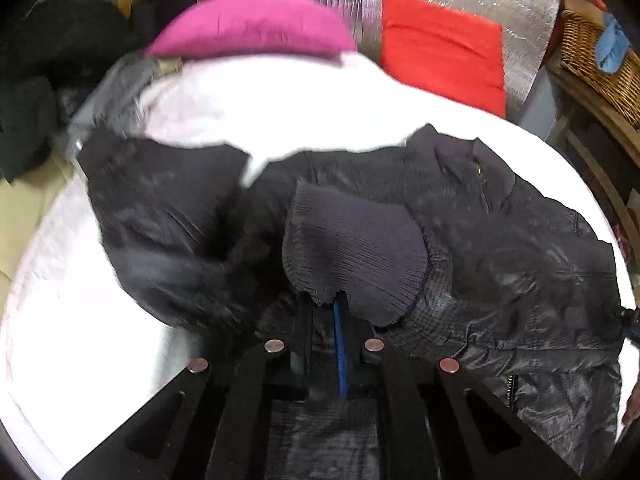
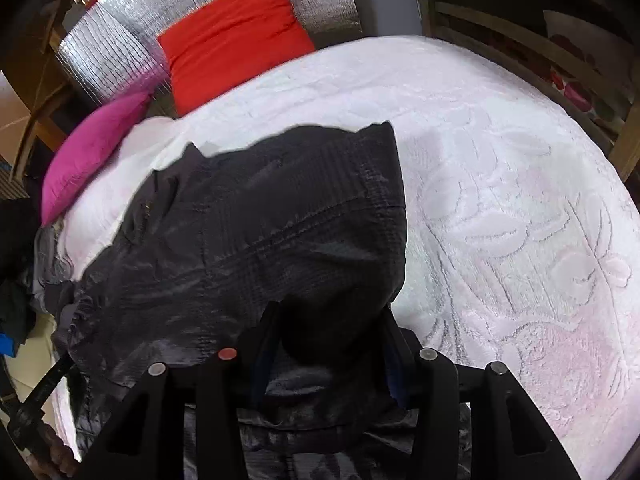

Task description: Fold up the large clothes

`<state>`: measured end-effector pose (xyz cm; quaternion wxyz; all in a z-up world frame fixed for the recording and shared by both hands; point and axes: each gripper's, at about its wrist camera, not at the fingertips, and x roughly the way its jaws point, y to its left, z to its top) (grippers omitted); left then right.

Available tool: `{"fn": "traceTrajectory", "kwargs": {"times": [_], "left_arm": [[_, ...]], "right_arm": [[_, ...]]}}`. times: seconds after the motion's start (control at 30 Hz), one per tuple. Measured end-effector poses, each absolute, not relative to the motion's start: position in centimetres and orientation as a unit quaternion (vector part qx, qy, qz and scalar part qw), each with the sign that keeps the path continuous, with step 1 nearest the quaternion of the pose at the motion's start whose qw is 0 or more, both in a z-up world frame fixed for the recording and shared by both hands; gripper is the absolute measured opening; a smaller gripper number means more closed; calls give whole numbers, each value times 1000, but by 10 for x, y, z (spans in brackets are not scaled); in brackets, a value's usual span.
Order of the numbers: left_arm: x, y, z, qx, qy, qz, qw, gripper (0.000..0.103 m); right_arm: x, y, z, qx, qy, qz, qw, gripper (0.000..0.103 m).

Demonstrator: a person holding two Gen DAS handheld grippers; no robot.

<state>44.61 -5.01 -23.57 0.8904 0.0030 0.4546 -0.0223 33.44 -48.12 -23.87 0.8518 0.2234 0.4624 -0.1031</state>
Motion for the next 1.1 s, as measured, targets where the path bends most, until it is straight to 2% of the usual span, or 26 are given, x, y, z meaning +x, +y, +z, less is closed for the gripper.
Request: {"fn": "traceTrajectory", "kwargs": {"times": [0.17,0.33,0.53,0.7,0.77,0.8,0.83,1.0,1.1], "left_arm": [[445,-31,-231,52,460,14,887,9],[452,-27,-273,79,528,11,845,9],[445,-25,-282,58,541,-7,839,9],[433,-8,-264,19,519,-17,854,10],[429,-9,-255,15,498,-19,867,17],[428,-11,-253,15,491,-22,871,25],[430,-16,-253,15,487,-25,873,29],[435,-35,-256,31,470,-29,882,32],[450,-42,-275,42,499,-27,865,33]], "right_arm": [[340,-457,-220,206,433,-62,875,49],[341,-456,-221,214,431,-77,873,49],[323,-453,-190,199,357,-78,909,49],[340,-427,-212,165,420,-36,892,49],[351,-418,-239,174,482,-6,859,49],[353,-416,-247,179,495,2,850,49],[354,-412,-251,176,503,3,846,49],[343,-399,-226,159,447,25,880,49],[346,-392,-235,151,466,23,872,49]]}}
